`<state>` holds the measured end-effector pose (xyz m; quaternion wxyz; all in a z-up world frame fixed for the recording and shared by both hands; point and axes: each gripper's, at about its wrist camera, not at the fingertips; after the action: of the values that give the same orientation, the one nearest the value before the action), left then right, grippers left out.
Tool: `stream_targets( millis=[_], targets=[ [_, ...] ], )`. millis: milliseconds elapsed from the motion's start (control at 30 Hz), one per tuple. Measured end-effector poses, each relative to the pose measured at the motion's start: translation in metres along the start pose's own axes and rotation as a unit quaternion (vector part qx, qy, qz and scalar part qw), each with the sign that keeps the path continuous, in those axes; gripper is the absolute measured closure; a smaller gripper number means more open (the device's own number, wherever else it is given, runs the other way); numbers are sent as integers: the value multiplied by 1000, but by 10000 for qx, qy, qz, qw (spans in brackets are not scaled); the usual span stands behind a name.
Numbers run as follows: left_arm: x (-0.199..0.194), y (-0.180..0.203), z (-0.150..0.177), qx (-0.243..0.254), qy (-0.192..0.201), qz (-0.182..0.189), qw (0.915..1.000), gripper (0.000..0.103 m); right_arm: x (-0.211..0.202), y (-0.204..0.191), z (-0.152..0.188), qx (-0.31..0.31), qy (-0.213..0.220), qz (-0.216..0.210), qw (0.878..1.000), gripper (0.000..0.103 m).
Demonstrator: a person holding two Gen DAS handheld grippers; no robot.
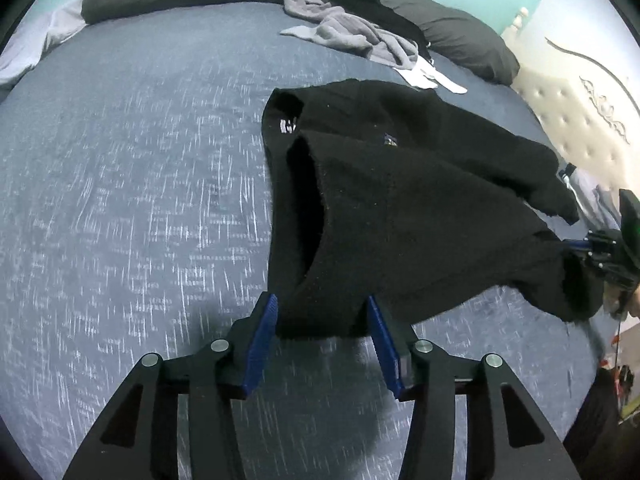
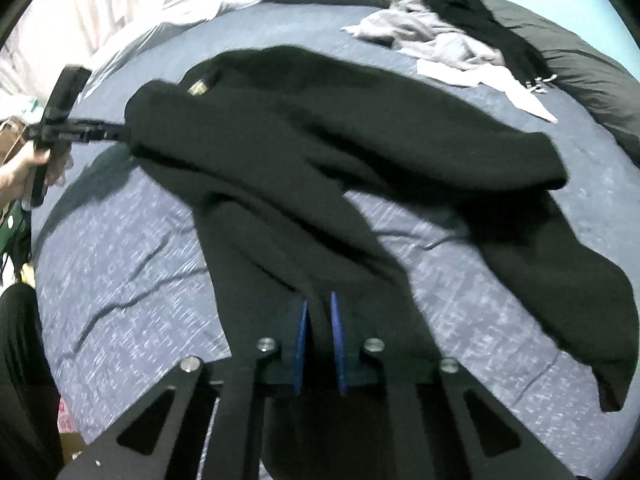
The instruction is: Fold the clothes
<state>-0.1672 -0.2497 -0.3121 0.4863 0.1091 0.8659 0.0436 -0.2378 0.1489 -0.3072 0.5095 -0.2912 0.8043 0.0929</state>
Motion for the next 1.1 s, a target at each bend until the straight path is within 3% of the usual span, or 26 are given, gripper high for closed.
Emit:
stream_targets(
  millis=[67,133,200,300,500,800,933,1100],
  targets=[
    [1,2,-3,50,-10,19,10000,56,-2,2,-2,54,68,-2,10000,94],
    [0,3,-6,94,-16,40,9999,68,-4,3,-3,50,117,5,9999,94],
    [-4,5,-8,121,-13,64,9999,91,-8,3,-4,56,152,-17,9999,95],
    [-18,7,-15,161,55,120,9998,99,-14,2,-5,31,206,-47,9998,96],
    [-64,19,-33,207,198,73,9996,100,-45,-2,-8,-124,358,-160,9992,99],
    [-125,24,-47,-186,284,78,9994,100,-110,-16,1,-660,528,-612,9945,99],
    [-120,20,-35,-389,35,118,9992,100,-116,-25,17,-892,344,-770,9924,99],
    [-89,9,-3,-565,-474,63,9973,100,-79,-44,40,-996,-270,-920,9904,99]
  ],
)
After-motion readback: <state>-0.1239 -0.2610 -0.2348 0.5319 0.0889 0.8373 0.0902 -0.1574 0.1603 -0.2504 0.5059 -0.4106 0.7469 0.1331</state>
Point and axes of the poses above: each gripper's, at about its wrist camera, not at the fingertips, and x roughly the way its jaws point, y to its right, z to its underside, and after that the axes turned 10 degrees about x, right-handed
